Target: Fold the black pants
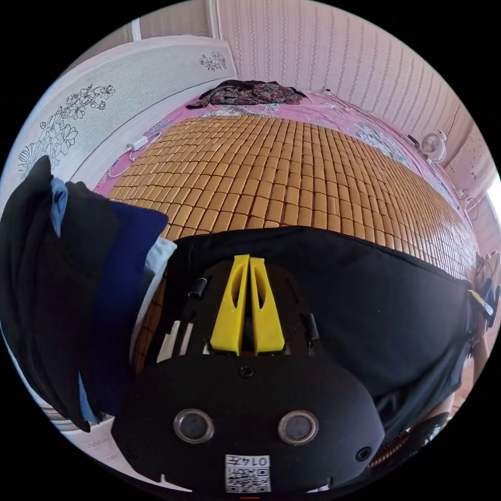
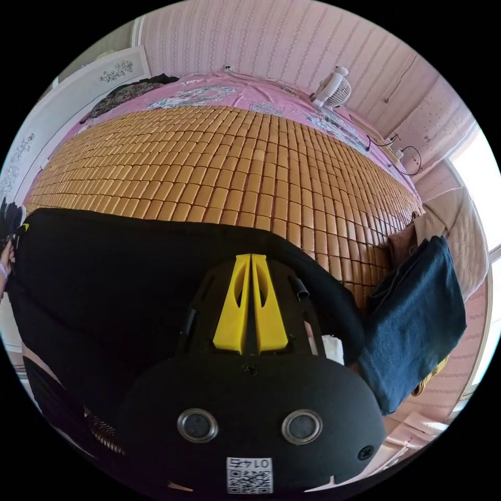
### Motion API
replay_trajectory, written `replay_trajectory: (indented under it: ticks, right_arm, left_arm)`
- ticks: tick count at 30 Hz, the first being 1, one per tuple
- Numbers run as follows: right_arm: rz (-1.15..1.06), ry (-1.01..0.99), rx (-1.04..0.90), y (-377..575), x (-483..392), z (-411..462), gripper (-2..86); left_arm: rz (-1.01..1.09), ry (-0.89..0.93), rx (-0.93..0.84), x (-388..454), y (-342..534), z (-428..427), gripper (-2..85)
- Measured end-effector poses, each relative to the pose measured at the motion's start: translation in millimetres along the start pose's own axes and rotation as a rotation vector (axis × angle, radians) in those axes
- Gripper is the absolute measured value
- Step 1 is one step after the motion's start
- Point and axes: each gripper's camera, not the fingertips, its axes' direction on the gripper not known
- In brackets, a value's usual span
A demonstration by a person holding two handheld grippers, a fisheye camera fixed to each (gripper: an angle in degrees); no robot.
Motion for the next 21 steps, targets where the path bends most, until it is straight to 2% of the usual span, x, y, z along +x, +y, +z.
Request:
replay_trajectory:
  ticks: [7,10,13,16,18,20,21]
  right_arm:
    - [0.167,-0.215,-0.035,-29.4,56.9,-0.9,-0.8]
    - [0.19,-0.285,0.085,0.7,91.9,-46.7,-0.3]
    - [0.205,-0.266,0.089,63.4,128.3,-86.4,1.8]
    - [0.273,-0.149,-0.013,145.8,159.1,-106.2,5.2]
    - [0.344,-0.136,-0.092,195.0,175.6,-110.3,7.2]
    - [0.475,-0.208,-0.154,251.3,195.6,-109.4,10.9]
    - [0.504,-0.233,-0.165,262.6,199.9,-107.9,11.9]
  left_arm:
    - [-0.061,0.06,-0.036,4.5,-24.0,10.0,-0.8]
    - [0.004,0.177,0.014,13.7,-2.1,-19.5,-0.7]
    - [0.135,0.314,0.072,51.3,56.9,-64.9,-0.6]
    - [0.282,0.525,-0.059,110.3,134.4,-85.2,1.0]
    - [0.405,0.651,-0.17,159.9,190.6,-91.9,5.3]
    - [0.565,0.689,-0.221,198.2,223.0,-100.2,7.4]
    - [0.649,0.648,-0.235,220.2,238.0,-105.7,8.0]
